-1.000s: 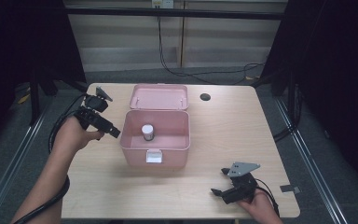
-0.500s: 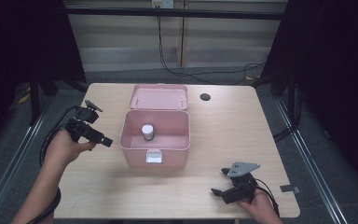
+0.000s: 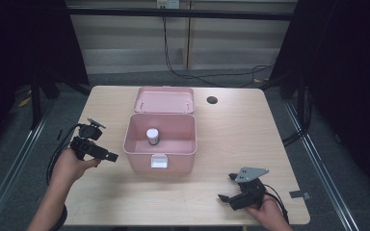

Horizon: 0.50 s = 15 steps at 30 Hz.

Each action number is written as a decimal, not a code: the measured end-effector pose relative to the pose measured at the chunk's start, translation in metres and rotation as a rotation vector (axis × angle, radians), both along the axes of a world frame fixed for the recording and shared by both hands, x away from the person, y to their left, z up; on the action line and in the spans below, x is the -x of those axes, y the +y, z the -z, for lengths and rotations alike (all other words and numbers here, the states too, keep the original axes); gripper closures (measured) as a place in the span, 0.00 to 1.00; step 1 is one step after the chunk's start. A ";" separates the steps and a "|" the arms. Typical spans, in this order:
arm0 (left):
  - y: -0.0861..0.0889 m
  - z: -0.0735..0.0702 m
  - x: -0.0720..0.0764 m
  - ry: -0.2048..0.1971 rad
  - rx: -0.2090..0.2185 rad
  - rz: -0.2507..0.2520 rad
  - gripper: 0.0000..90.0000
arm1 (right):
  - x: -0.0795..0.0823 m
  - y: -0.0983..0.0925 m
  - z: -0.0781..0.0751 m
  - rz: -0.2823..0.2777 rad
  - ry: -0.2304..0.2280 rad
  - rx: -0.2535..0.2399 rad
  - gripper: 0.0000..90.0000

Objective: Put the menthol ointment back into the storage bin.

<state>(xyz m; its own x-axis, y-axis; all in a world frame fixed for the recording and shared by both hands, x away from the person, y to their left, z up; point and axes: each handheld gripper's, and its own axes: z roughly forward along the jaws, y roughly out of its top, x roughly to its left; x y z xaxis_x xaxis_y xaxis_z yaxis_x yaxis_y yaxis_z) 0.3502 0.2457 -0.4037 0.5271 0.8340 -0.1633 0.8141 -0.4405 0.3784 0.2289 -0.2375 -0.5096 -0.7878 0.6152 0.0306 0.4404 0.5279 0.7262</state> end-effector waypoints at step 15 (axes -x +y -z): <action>0.008 0.048 0.010 -0.028 0.005 -0.009 0.24 | 0.000 0.000 0.000 0.000 0.000 0.000 0.15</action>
<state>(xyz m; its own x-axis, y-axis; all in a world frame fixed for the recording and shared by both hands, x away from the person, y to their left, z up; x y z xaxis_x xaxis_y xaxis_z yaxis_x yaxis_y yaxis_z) 0.3397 0.2538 -0.4518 0.5244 0.8378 -0.1521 0.8068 -0.4317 0.4034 0.2289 -0.2375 -0.5096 -0.7877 0.6153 0.0308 0.4406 0.5278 0.7262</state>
